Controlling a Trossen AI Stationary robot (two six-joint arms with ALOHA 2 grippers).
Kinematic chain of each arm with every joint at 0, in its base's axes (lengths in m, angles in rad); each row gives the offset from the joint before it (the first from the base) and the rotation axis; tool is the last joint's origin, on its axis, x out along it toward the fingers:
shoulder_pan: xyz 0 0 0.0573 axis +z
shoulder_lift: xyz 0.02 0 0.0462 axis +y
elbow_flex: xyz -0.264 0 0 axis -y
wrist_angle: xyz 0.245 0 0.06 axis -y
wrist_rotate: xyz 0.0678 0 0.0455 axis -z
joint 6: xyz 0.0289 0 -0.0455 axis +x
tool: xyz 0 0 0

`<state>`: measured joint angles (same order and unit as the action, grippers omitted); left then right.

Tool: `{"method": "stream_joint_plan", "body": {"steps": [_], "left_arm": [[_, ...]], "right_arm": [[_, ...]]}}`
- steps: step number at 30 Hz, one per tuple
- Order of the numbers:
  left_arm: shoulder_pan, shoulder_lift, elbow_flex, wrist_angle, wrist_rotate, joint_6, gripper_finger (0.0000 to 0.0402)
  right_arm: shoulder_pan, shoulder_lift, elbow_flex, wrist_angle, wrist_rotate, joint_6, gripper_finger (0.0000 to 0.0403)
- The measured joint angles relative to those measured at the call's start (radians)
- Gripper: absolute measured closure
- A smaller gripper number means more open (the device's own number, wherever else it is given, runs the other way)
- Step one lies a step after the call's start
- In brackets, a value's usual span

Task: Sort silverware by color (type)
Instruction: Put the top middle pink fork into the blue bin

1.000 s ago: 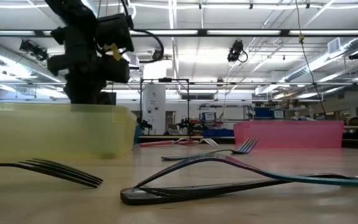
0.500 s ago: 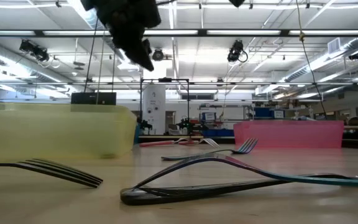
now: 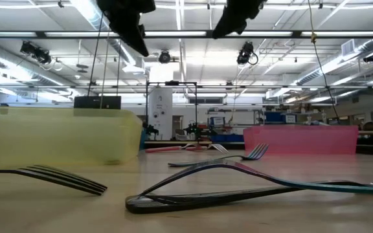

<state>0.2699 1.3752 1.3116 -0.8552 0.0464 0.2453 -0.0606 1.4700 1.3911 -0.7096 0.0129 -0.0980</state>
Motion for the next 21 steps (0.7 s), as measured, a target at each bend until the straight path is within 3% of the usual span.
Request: {"method": "stream_joint_plan", "body": {"steps": [8, 14, 21], "left_arm": [[0.134, -0.082, -0.086, -0.003, 0.000, -0.005, 0.0324], [0.211, -0.091, -0.149, 0.067, -0.001, 0.004, 0.0324], [0.230, -0.091, -0.177, 0.154, 0.001, -0.019, 0.0324]], "right_arm": [[-0.113, 0.001, -0.128, 0.242, -0.002, -0.267, 0.0323], [-0.185, 0.000, -0.192, 0.475, -0.004, -0.322, 0.0323], [-0.257, 0.023, -0.220, 0.599, -0.067, -0.330, 0.0315]]}}
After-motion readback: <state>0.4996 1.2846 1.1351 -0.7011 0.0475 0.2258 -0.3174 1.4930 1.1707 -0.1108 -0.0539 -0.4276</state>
